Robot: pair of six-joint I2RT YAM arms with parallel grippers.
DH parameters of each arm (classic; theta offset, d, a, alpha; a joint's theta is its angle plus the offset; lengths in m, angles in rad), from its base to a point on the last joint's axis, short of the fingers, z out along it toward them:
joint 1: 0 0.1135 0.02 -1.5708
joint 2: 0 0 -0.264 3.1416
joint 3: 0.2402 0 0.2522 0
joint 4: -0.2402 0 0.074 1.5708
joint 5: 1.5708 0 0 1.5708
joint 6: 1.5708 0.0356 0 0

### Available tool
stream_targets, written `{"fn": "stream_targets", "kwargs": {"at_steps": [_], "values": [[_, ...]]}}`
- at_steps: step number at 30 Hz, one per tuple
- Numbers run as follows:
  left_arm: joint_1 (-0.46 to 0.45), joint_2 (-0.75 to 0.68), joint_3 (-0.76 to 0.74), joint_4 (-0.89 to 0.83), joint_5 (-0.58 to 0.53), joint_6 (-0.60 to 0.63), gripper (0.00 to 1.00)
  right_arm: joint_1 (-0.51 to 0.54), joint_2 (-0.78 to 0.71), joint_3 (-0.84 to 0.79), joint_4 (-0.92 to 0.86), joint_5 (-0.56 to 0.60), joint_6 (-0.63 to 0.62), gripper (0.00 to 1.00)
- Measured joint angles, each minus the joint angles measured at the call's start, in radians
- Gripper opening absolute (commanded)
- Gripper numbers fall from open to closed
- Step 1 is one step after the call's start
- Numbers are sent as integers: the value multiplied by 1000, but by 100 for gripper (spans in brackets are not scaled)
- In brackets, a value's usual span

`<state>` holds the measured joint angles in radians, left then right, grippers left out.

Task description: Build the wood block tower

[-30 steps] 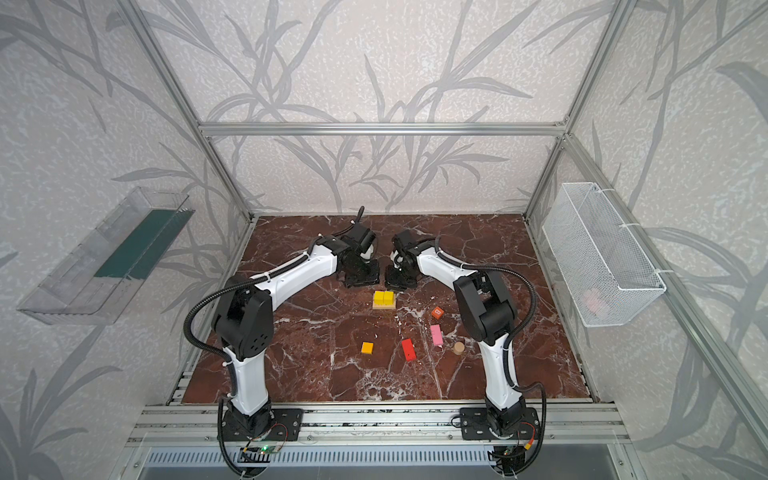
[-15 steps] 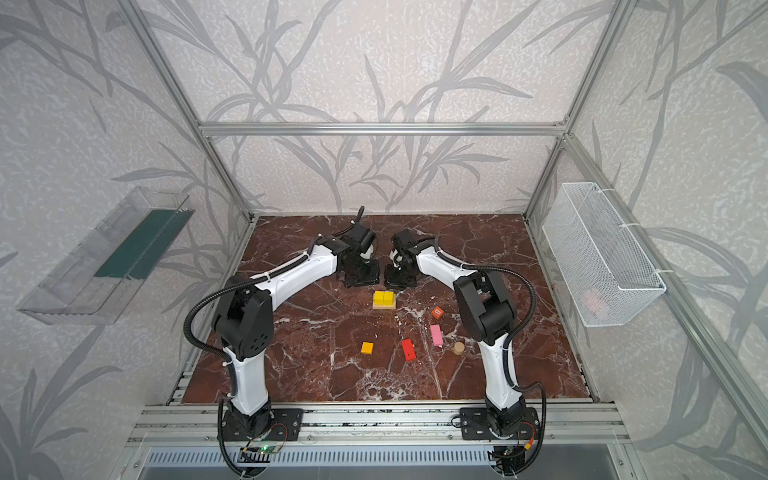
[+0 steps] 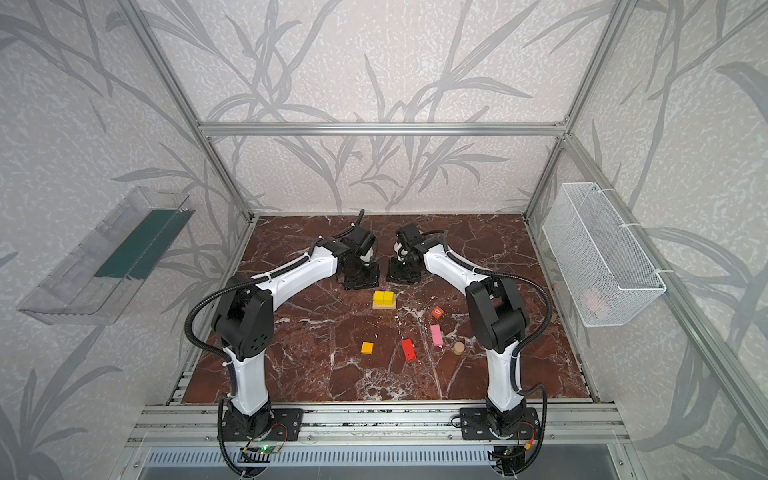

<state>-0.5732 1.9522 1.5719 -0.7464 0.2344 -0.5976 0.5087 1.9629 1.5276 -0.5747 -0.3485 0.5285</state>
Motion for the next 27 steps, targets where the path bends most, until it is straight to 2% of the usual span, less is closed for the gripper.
{"fn": "stream_targets", "kwargs": {"at_steps": [11, 14, 27], "values": [[0, 11, -12, 18, 24, -5, 32, 0, -84, -158, 74, -11, 48, 37], [0, 24, -12, 21, 31, -6, 32, 0, -84, -185, 94, -21, 62, 42], [0, 52, -16, 29, 54, -9, 32, 0, -83, -206, 160, -63, 94, 39]]}}
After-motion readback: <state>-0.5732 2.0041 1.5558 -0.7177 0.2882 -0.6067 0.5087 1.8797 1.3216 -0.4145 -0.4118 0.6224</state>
